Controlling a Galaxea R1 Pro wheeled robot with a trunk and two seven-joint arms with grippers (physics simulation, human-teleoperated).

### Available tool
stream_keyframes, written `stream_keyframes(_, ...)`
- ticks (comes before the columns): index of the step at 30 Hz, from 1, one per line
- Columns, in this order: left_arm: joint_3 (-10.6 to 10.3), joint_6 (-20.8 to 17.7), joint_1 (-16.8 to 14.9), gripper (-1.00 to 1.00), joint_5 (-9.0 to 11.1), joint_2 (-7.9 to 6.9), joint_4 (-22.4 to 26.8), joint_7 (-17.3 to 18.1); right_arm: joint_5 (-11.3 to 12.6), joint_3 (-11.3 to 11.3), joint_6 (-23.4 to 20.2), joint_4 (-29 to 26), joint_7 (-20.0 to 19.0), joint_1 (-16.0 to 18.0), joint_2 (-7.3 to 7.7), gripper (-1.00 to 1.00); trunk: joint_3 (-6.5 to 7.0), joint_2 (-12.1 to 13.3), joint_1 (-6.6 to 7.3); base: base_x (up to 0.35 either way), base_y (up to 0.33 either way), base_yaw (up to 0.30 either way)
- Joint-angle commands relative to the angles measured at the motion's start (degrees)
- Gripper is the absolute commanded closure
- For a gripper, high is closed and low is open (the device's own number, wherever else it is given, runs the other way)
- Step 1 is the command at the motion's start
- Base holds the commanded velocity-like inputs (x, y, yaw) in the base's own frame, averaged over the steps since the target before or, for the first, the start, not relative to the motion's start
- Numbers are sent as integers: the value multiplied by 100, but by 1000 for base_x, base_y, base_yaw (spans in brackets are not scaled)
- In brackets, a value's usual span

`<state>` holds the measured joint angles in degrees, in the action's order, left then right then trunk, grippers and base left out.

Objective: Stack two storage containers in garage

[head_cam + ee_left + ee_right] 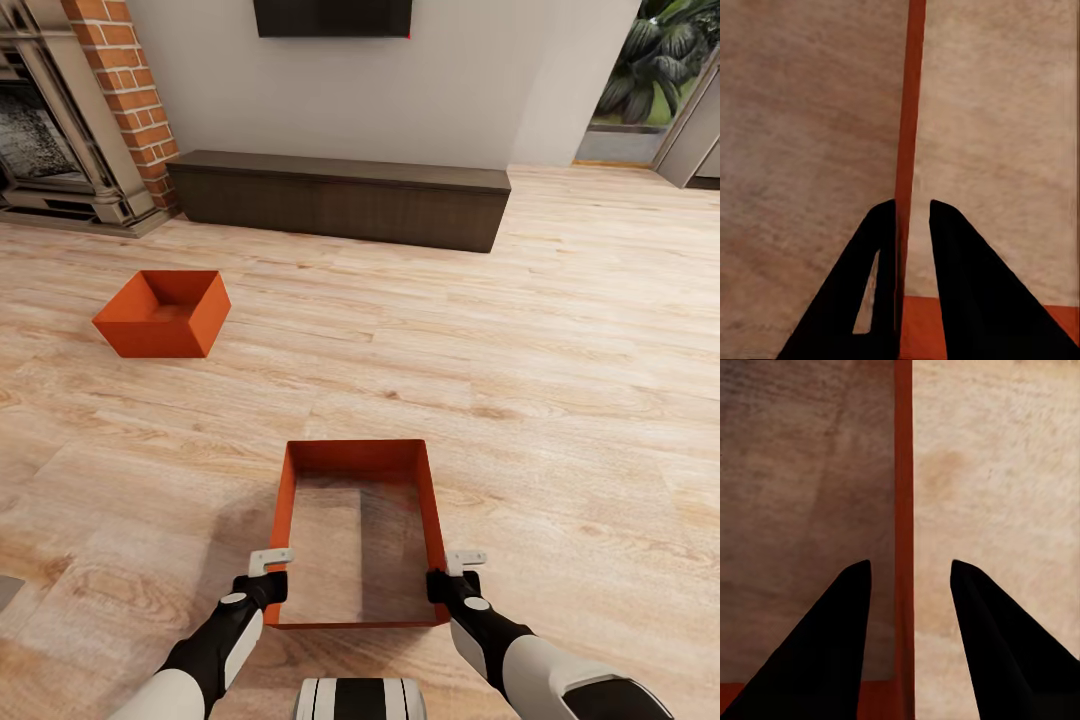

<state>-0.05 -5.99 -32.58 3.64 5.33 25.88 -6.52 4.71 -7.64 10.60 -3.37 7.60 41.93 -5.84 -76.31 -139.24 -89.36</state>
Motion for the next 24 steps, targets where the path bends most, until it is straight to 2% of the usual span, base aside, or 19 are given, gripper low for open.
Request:
stream_keyframes(1,16,-30,-3,100,-62,-27,43,-42,57,-58,12,12,-12,-1,1,100,-4,1,-12,0,0,0)
stream_keyframes(17,-4,-26,-3,100,-57,12,73,10,57,-53,60,12,-12,-1,30,100,-4,1,-12,0,0,0)
stream_keyframes(24,20,-42,-3,100,-56,9,82,2,57,-53,57,12,-12,-1,33,100,122,281,142,0,0,0)
